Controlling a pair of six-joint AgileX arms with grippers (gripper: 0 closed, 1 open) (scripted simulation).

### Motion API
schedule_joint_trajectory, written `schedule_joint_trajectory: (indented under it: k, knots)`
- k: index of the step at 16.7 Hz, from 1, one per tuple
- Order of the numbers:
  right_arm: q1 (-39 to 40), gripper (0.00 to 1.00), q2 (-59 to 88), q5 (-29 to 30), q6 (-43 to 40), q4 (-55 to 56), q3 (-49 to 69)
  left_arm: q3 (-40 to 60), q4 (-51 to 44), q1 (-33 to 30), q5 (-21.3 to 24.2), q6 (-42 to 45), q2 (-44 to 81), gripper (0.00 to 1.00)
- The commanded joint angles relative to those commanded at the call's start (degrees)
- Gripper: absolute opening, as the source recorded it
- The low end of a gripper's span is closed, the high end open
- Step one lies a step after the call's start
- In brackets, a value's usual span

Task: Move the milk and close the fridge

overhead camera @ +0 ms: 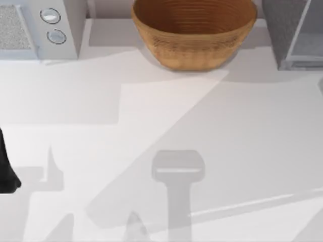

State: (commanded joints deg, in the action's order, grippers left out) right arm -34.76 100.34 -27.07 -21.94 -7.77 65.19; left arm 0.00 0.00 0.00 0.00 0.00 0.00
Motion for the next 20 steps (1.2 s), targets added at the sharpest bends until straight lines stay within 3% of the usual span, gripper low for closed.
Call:
schedule_joint_trajectory:
  k: [10, 20]
  knots:
    - [29.6, 1.00, -7.2, 24.2, 20.9, 11.1, -10.2, 0.0, 0.0, 0.0, 0.0, 0.0, 0.0, 1.00]
    - [32.3, 1.00, -5.6, 26.9, 22.9, 11.5, -9.5, 0.0, 0.0, 0.0, 0.0, 0.0, 0.0, 1.00]
